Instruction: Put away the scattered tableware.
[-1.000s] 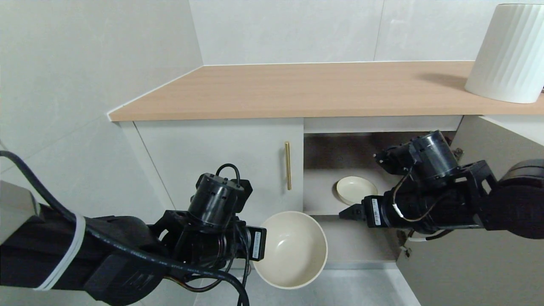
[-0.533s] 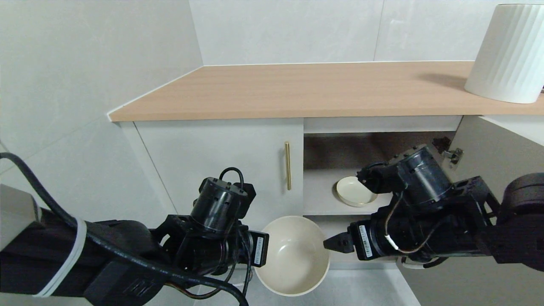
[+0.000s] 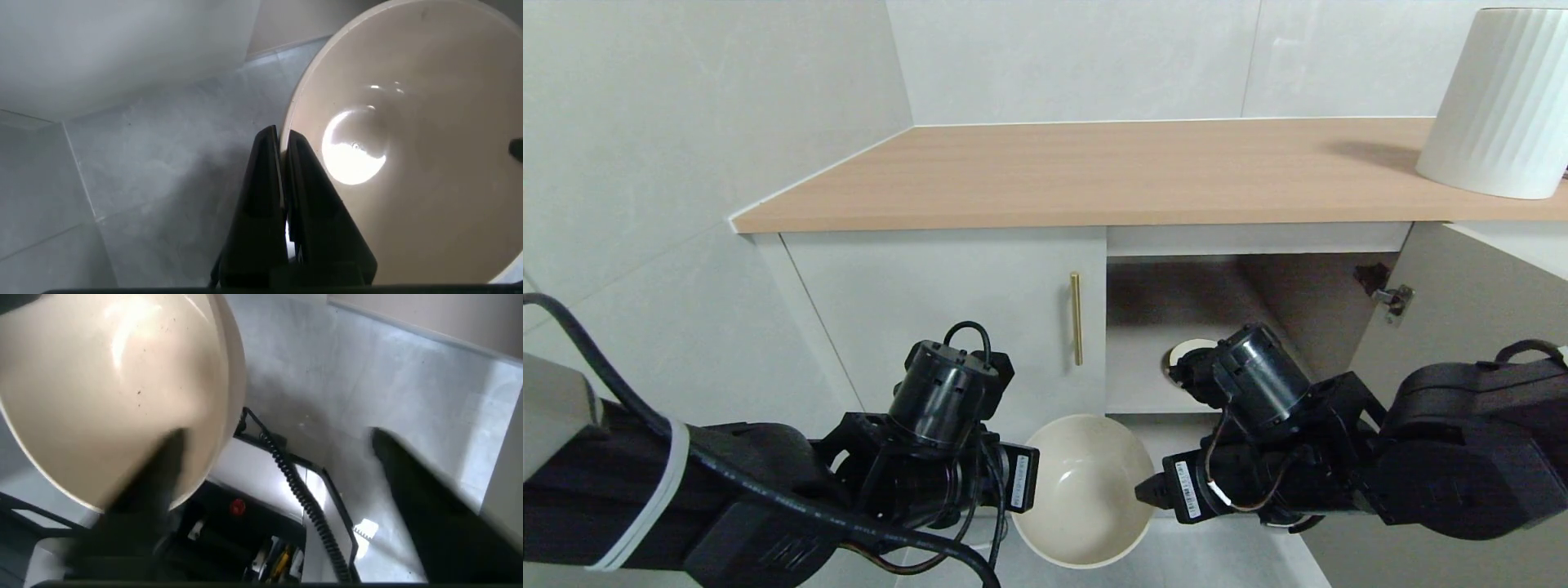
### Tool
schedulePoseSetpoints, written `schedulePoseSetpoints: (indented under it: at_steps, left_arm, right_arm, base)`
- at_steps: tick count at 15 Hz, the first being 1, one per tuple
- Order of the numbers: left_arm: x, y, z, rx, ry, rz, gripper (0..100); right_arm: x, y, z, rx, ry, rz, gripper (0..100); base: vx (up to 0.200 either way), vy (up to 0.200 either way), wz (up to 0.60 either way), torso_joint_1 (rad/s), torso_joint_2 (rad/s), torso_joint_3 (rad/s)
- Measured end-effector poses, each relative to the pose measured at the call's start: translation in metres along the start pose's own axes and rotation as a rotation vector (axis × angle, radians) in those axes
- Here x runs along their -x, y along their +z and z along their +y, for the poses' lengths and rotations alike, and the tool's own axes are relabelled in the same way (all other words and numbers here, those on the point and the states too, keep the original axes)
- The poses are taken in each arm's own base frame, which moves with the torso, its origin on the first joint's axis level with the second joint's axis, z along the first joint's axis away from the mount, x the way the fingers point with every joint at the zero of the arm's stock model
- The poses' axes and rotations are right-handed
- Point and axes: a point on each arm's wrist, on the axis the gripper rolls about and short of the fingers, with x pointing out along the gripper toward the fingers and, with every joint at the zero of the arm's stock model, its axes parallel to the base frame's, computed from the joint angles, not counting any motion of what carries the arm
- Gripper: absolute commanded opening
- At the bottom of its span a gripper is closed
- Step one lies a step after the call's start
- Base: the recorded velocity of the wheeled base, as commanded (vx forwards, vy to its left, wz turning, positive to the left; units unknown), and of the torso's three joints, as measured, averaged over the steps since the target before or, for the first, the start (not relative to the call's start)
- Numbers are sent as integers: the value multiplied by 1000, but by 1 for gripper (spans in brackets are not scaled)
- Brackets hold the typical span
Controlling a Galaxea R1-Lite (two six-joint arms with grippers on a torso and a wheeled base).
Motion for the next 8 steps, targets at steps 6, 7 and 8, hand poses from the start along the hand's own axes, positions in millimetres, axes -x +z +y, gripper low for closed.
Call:
schedulePoseSetpoints:
  at_steps: [6,7,8]
  left_arm:
    - [0,0,0,0,-3,0,0]
    - [0,0,0,0,-3,1,0]
    - [0,0,0,1,-3,1,0]
  right_arm:
    - [-4,-2,0,0,1,9,0]
    - [-4,-2,0,1,0,11,0]
    - [-4,-2,0,1,-1,11,0]
  base:
    - [0,0,0,0,0,0]
    - [0,0,0,0,0,0]
    - [0,0,0,0,0,0]
